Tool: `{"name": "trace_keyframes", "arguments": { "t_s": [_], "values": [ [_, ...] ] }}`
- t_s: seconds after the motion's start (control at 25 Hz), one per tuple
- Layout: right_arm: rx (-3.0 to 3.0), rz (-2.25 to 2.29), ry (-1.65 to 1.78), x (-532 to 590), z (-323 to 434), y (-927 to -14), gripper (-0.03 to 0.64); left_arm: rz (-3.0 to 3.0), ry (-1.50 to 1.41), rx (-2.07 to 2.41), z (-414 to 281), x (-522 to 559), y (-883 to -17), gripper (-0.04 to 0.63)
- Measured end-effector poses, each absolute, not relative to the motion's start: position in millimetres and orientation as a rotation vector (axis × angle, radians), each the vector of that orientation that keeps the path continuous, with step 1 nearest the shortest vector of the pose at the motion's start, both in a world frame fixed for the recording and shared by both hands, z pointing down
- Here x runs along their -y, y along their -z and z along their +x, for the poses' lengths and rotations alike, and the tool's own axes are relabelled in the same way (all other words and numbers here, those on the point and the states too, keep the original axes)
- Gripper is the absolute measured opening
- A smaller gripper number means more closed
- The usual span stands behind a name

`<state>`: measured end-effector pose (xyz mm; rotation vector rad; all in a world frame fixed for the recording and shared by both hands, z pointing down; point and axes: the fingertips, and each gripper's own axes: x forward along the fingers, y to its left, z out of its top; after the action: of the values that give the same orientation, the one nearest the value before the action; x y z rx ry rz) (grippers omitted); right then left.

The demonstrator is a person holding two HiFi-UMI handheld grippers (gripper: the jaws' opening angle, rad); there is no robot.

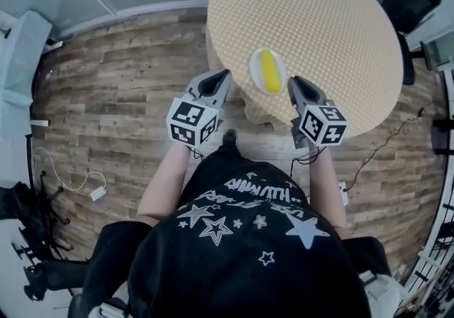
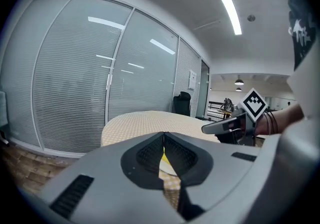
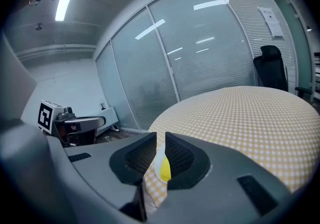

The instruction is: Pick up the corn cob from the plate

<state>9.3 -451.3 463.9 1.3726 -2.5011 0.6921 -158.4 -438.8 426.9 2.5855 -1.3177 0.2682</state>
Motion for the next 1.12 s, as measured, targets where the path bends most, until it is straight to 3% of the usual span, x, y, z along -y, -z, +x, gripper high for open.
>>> {"name": "trace_keyframes", "arguments": {
  "t_s": [0.32,0.56,0.72,1.12],
  "values": [
    [2.353,1.303,-0.750,487.1,-17.0,-499.8,0.066,2.612,-0.295,1.238,-170.8,483.4,-439.4,0.009],
    [2.225,1.247,-0.856,506.6,-29.5,-534.3,0.203,2.617,-0.307,1.200,-176.7,510.9,-448.7,0.009],
    [2.160,1.218,-0.872,519.8,-39.0,-551.0,0.250,2.601,-0.308,1.193,-184.6,524.3,-456.2,0.009],
    [1.924,1.128,-0.872,530.4,-43.0,-598.8,0.264,2.541,-0.312,1.193,-200.8,542.2,-478.0,0.009]
  ]
}}
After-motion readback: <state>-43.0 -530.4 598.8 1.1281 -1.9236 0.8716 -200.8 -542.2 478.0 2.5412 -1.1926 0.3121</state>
